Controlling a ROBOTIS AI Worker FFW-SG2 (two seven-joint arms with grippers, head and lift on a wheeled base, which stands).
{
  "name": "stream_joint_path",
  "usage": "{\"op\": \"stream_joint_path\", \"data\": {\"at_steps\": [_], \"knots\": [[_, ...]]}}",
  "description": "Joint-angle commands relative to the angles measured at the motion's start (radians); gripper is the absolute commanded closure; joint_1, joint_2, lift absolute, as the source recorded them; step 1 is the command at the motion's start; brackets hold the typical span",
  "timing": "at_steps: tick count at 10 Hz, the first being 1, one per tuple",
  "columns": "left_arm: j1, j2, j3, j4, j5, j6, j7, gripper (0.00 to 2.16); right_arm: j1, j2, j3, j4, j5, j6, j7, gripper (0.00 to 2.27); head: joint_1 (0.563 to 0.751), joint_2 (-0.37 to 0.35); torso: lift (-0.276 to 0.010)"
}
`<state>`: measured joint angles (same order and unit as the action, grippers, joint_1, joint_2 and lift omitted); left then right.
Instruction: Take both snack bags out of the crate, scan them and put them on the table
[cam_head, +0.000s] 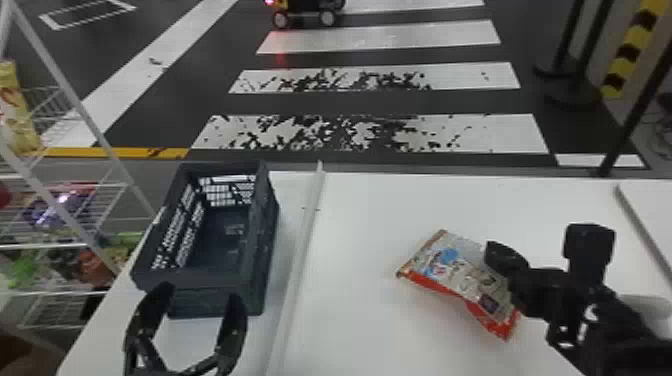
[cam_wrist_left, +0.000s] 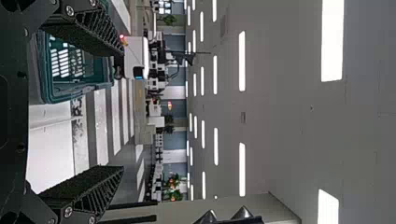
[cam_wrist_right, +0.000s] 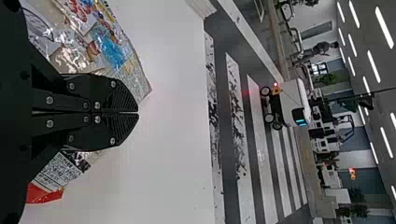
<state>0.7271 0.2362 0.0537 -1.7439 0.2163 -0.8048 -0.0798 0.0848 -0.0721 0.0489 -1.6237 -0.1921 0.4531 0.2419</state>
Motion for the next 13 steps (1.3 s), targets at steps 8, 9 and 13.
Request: {"op": "stream_joint_path", "data": {"at_steps": [8, 9, 13], "knots": [[-0.008, 0.0, 0.0, 0.012, 0.003, -0.003, 0.0, 0.14, 0.047, 0.0, 0.023, -0.051, 0.092, 0.197, -0.11, 2.26, 0.695, 0.174, -0.094], [-0.008, 0.0, 0.0, 0.012, 0.003, -0.003, 0.0, 0.14, 0.056, 0.0, 0.023, -0.082, 0.109, 0.243, -0.145, 2.26, 0.695, 0.168, -0.094], [-0.009, 0.002, -0.002, 0.015, 0.003, -0.003, 0.0, 0.14, 0.104, 0.017, 0.022, -0.214, 0.1, 0.289, -0.202, 2.26, 0.695, 0.144, -0.094]]}}
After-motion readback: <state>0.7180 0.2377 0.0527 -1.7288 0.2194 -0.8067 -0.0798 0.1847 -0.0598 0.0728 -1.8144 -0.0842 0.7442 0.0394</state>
